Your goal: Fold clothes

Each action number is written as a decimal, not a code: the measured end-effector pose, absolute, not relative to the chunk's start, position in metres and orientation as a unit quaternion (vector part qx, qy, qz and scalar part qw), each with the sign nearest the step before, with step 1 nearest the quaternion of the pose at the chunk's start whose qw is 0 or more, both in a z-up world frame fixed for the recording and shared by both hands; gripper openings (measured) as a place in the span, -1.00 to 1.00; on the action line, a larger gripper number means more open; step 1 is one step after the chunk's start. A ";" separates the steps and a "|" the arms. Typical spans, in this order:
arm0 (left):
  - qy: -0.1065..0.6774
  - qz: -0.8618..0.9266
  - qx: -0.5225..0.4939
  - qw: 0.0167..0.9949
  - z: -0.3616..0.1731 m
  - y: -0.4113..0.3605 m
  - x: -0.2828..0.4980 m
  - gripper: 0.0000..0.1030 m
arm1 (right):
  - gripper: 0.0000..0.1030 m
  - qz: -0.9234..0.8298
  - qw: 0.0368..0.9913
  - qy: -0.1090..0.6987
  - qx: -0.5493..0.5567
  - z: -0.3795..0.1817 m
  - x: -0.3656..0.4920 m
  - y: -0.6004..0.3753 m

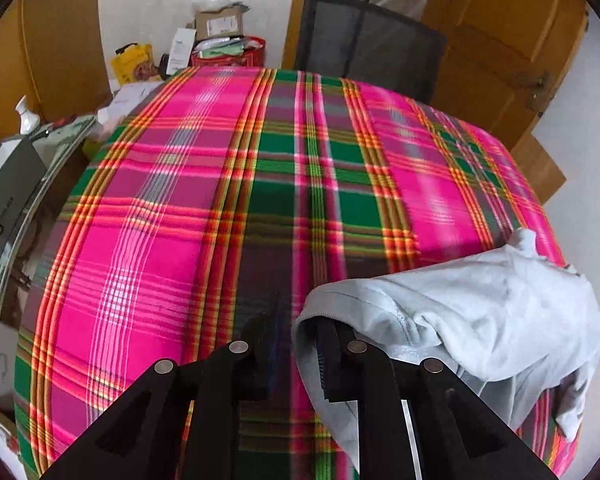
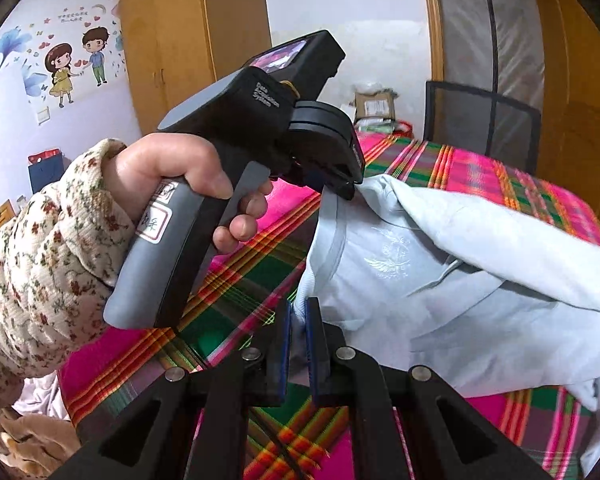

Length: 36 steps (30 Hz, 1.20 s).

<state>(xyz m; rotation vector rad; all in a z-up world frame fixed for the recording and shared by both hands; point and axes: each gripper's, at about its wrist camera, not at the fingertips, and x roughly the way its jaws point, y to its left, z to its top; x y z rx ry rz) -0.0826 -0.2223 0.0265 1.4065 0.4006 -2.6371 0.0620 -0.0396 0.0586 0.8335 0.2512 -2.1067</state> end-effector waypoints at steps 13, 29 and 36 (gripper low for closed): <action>0.144 -0.852 0.501 0.041 0.015 -0.229 -0.059 -0.08 | -0.77 -0.833 0.402 0.109 0.364 0.042 0.036 -0.061; 0.131 -0.839 0.527 -0.028 0.016 -0.175 0.024 0.40 | -0.33 -0.906 0.225 0.070 0.351 0.069 0.023 0.113; 0.065 -0.860 0.506 0.003 0.024 -0.144 0.026 0.41 | -0.24 -0.914 0.154 0.064 0.370 0.055 0.008 0.165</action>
